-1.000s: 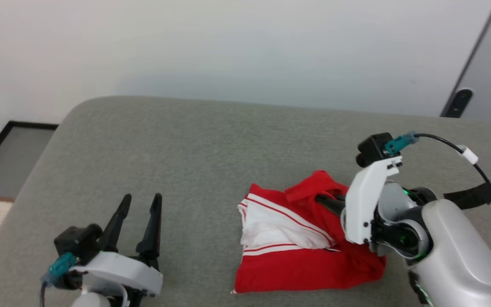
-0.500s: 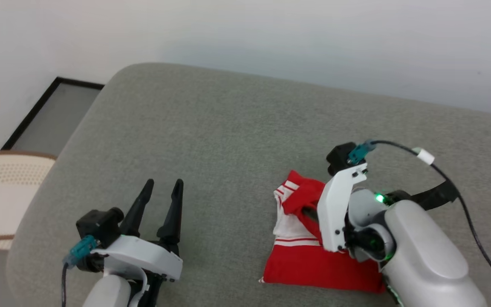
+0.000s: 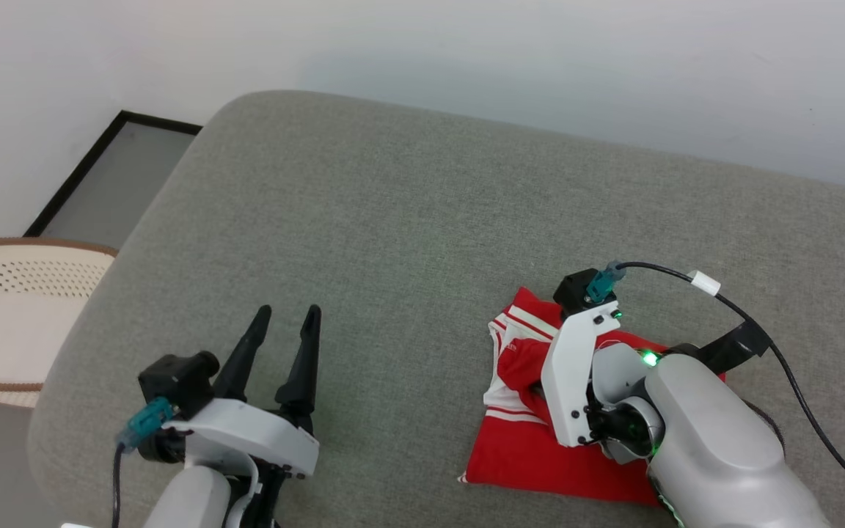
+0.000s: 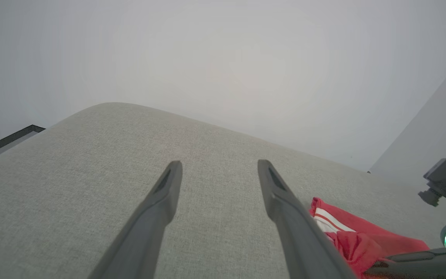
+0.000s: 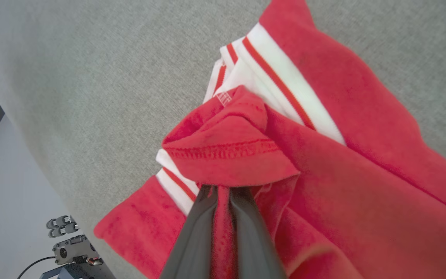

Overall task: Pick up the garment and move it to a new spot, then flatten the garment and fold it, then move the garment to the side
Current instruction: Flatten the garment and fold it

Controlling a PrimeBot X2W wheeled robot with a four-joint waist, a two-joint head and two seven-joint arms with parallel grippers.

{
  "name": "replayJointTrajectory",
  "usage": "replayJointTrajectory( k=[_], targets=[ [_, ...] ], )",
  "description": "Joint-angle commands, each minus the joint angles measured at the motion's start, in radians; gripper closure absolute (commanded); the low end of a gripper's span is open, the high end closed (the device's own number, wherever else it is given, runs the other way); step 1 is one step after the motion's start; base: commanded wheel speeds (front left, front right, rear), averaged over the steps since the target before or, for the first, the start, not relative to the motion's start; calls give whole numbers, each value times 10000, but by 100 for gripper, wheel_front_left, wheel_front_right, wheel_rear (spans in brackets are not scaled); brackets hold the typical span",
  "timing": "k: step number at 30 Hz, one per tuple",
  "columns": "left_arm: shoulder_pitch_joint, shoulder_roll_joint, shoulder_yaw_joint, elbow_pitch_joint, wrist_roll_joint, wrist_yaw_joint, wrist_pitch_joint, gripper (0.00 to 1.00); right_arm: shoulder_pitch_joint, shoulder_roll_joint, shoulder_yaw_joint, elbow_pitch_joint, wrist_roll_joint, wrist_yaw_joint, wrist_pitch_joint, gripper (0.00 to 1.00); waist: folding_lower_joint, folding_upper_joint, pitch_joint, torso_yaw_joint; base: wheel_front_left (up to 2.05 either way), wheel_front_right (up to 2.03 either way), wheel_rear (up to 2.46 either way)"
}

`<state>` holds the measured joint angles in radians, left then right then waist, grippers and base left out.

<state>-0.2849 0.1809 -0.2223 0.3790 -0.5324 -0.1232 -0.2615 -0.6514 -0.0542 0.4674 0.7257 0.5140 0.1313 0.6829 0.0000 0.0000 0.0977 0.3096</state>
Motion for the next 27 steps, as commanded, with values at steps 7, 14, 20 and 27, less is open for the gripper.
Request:
replayJointTrajectory(
  k=[7, 14, 20, 27],
  targets=[
    [-53, -18, 125, 56, 143, -54, -35, 0, -531, 36, 529, 747, -144, -12, -196, 68, 0, 0, -143, -112, 0, 0, 0],
    [89, -10, 127, 164, 232, -78, -23, 0, -900, 48, 1822, 863, 94, -12, -213, 0, 0, 0, -467, -147, 0, 0, 0],
    [278, 88, 225, 205, 154, -70, -24, 0, -1159, 51, 2775, 696, 792, -12, -433, 0, 0, 0, -868, -167, 0, 0, 0],
    [876, 283, 549, -57, 140, 99, -22, 0, -1345, 25, 3468, 70, 1663, -12, -843, 0, 0, 0, -1359, -395, 0, 0, 0]
  ],
)
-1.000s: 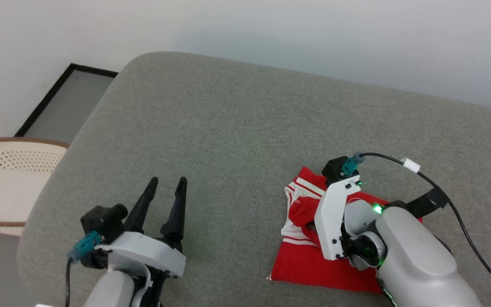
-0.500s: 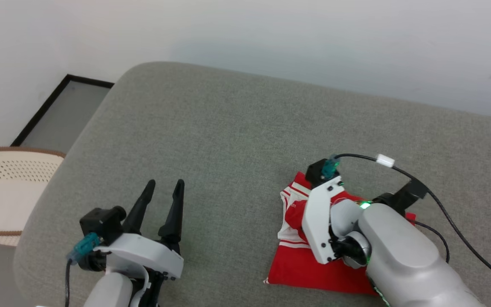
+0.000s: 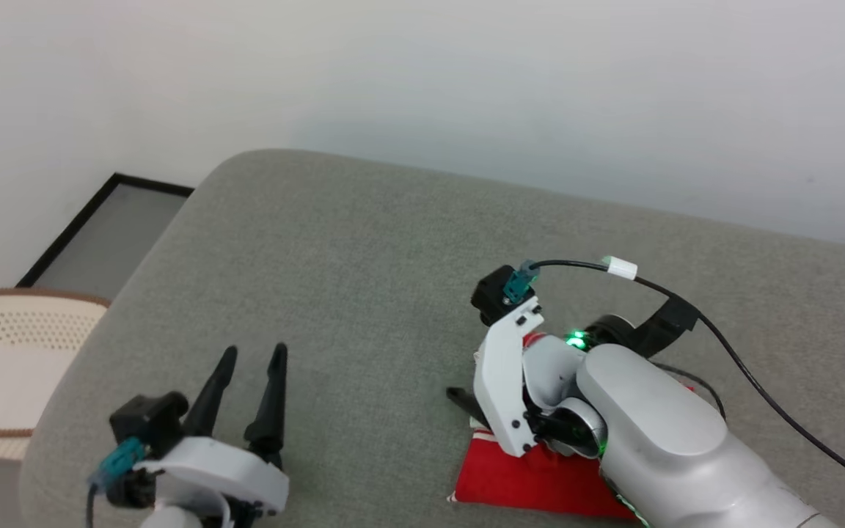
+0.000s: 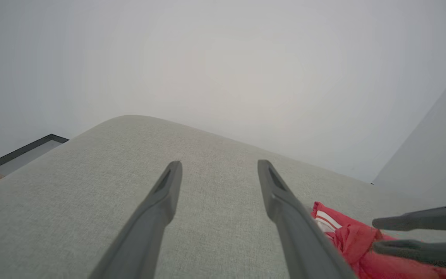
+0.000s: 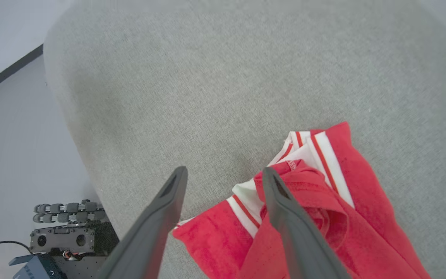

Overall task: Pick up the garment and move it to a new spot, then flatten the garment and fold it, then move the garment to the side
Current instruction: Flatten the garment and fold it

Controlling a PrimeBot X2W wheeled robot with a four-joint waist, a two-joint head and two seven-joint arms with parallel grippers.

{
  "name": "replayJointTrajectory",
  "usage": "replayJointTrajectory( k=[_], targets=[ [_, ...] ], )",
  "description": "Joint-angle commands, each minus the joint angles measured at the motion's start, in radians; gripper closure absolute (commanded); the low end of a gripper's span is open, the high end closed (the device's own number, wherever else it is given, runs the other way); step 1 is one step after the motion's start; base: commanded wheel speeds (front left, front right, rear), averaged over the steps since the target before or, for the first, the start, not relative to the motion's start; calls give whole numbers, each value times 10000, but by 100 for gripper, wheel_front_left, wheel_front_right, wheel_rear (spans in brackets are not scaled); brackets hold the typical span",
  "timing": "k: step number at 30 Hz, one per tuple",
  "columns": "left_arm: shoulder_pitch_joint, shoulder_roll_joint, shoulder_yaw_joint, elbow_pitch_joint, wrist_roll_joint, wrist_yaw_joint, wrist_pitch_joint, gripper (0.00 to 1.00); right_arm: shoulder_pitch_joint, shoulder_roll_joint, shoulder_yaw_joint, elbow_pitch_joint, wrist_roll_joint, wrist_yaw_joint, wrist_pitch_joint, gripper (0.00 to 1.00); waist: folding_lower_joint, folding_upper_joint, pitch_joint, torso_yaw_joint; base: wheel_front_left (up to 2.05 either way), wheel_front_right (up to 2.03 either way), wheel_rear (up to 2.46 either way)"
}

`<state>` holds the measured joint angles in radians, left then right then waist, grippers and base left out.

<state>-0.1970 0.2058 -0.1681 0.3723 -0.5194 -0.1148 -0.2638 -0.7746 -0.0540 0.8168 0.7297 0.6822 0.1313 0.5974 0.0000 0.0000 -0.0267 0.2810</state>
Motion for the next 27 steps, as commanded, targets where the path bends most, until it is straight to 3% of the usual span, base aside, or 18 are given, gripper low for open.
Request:
replayJointTrajectory(
  k=[1, 8, 17, 23, 27],
  targets=[
    [104, 69, 53, -54, 7, 34, 1, 0, -128, -46, 58, -96, 101, -12, -78, 0, 0, 0, -167, -159, 0, 0, 0],
    [740, 211, 362, -659, 12, 361, 3, 0, 43, -869, 539, -1644, 664, -12, -1347, 0, 0, 0, -296, -649, 0, 0, 0],
    [1450, 46, 643, -1385, 418, 677, 3, 0, 844, -2352, 736, -3321, -41, -12, -4596, 0, 0, 0, -306, -1540, 0, 0, 0],
    [1757, -232, 674, -1749, 812, 760, 2, 0, 1775, -2801, 45, -3724, -1181, -12, -6891, 0, 0, 0, -321, -2079, 0, 0, 0],
    [1927, -481, 765, -2008, 1110, 667, 2, 0, 2709, -2893, -1018, -3682, -2214, -12, -8055, 0, 0, 0, -336, -2319, 0, 0, 0]
  ],
)
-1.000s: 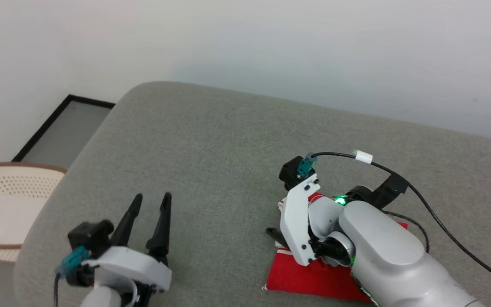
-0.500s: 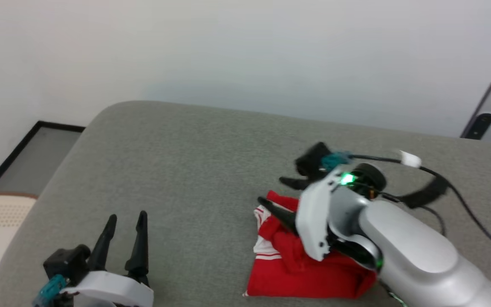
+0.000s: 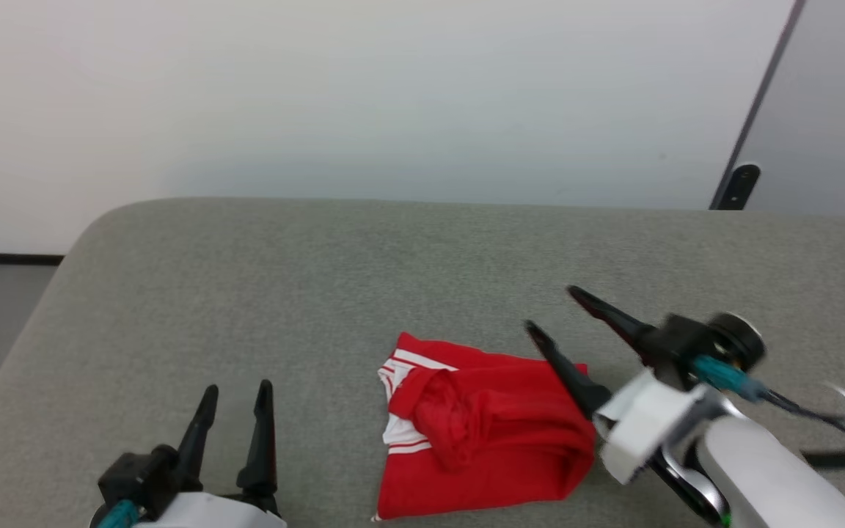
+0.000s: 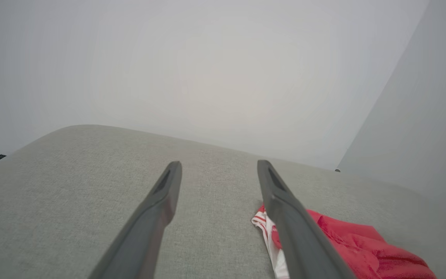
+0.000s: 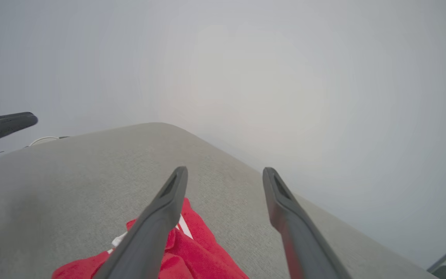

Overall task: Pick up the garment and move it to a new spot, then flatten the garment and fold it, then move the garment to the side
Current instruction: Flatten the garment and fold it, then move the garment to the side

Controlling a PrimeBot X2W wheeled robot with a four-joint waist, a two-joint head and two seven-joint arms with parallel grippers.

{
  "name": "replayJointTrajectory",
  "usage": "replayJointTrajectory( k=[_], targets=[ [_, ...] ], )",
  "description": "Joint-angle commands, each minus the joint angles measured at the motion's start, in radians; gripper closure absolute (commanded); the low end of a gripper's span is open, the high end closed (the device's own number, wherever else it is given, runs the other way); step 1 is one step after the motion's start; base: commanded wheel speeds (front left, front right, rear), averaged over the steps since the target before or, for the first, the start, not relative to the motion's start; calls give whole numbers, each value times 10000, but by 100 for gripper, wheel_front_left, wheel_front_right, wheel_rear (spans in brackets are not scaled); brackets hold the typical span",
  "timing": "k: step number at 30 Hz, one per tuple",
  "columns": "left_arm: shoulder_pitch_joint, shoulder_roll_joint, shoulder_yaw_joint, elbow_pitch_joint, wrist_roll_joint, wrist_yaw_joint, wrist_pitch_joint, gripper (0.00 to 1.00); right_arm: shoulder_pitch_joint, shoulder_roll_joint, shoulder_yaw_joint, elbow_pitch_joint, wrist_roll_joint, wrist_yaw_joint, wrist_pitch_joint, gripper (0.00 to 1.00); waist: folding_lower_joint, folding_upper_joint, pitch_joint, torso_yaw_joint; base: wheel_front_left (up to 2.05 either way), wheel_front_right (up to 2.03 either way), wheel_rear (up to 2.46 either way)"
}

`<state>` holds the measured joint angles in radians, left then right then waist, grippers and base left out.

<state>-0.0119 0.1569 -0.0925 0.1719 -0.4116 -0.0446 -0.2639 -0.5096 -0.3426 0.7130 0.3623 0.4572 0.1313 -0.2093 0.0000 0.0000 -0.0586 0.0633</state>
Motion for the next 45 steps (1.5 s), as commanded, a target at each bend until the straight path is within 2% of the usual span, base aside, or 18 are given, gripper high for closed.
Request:
replayJointTrajectory(
  k=[1, 10, 16, 22, 30, 45],
  targets=[
    [139, -51, 62, -102, 133, -64, 4, 0, 330, 47, -323, -22, -234, -12, -166, 0, 0, 0, -22, -193, 0, 0, 0],
    [693, -479, 345, -367, 863, -456, 4, 0, 2968, 766, -3769, -543, -1740, -12, -544, 0, 0, 0, -101, -356, 0, 0, 0],
    [900, -654, 641, -181, 1038, -724, 4, 0, 4159, 1211, -5510, -1181, -2222, -12, -562, 0, 0, 0, -139, -416, 0, 0, 0],
    [978, -788, 958, -47, 1101, -817, 4, 0, 4832, 1568, -6645, -1556, -2507, -12, -565, 0, 0, 0, -138, -529, 0, 0, 0],
    [827, -934, 957, 80, 1310, -867, 4, 0, 5158, 1787, -7330, -1777, -2584, -12, -567, 0, 0, 0, -68, -562, 0, 0, 0],
    [671, -746, 583, -166, 1358, -870, 4, 0, 5404, 1874, -7388, -2019, -2722, -12, -568, 0, 0, 0, -22, -285, 0, 0, 0]
  ],
)
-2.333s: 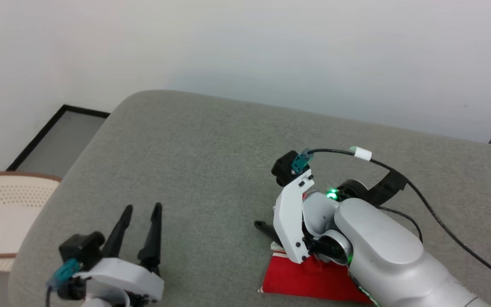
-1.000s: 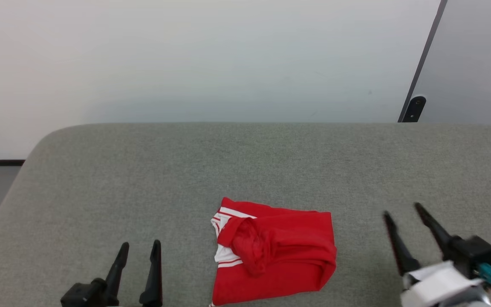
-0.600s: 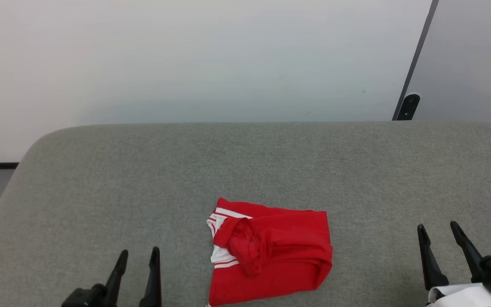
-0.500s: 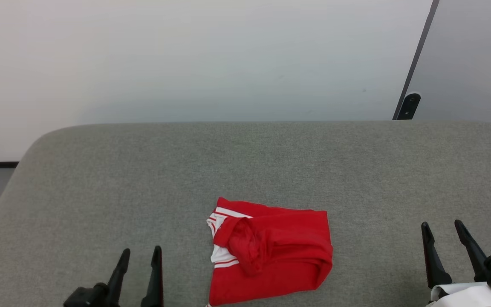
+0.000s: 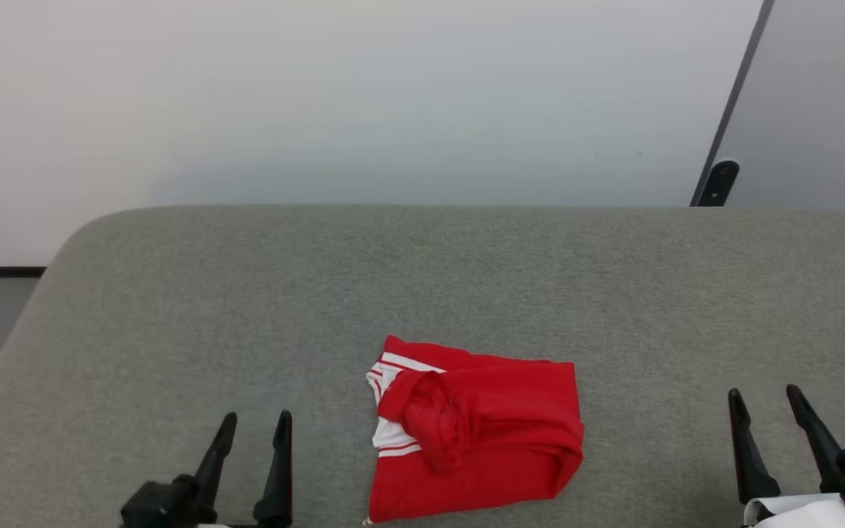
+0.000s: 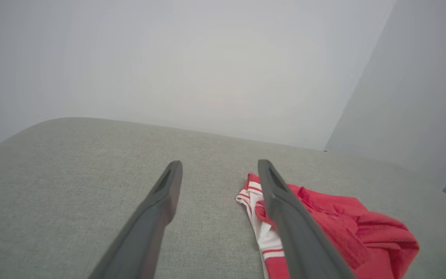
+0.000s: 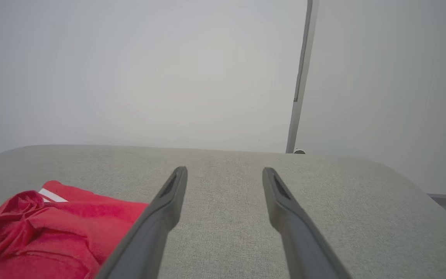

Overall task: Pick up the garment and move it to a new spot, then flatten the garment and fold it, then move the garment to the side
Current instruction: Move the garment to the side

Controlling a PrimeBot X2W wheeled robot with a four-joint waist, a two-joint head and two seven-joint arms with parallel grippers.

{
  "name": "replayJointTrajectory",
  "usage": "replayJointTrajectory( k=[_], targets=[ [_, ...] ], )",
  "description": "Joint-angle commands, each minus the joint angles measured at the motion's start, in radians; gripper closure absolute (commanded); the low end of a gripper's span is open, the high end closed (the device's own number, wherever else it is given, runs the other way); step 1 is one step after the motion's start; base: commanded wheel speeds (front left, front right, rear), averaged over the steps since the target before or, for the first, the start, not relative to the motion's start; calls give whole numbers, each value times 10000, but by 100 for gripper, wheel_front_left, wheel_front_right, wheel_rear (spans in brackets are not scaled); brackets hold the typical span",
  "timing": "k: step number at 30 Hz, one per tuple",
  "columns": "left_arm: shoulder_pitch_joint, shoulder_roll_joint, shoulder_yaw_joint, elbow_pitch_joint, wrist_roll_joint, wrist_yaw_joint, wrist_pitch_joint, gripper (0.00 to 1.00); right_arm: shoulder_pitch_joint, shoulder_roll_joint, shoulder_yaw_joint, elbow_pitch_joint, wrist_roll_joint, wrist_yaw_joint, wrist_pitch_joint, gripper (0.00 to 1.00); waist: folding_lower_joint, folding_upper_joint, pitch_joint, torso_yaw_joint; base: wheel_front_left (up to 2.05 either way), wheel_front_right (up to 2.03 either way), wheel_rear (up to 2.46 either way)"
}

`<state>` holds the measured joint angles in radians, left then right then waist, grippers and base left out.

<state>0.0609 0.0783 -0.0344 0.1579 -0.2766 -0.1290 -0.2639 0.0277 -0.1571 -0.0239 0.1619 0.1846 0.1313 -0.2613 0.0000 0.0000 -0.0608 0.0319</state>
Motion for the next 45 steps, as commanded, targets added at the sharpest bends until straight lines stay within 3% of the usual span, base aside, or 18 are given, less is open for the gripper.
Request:
replayJointTrajectory(
  k=[1, 14, 20, 25, 35, 45],
  targets=[
    [-90, 57, 11, -13, 4, -26, 4, 0, 42, 5, 46, 5, -22, -12, -47, 0, 0, 0, -4, 110, 0, 0, 0],
    [-163, 582, 973, 64, 151, -27, 4, 0, -122, 207, 948, 339, 9, -12, -49, 0, 0, 0, -235, 1648, 0, 0, 0],
    [-64, 491, 1088, -68, 136, -26, 4, 0, -174, 92, 1118, 564, 66, -12, -34, 0, 0, 0, -264, 1868, 0, 0, 0],
    [-52, 371, 940, -103, 115, -26, 4, 0, -580, -153, 1300, 774, 309, -12, 627, 0, 0, 0, -170, 1885, 0, 0, 0],
    [-340, 247, 434, 88, -16, -27, 4, 0, -2190, -929, 1842, 1411, 2088, -12, 5527, 0, 0, 0, 331, 2160, 0, 0, 0],
    [-979, 7, -172, 355, -296, -27, 4, 0, -3284, -1126, 1992, 1283, 2406, -11, 10287, 0, 0, 0, 1365, 2814, 0, 0, 0]
  ],
)
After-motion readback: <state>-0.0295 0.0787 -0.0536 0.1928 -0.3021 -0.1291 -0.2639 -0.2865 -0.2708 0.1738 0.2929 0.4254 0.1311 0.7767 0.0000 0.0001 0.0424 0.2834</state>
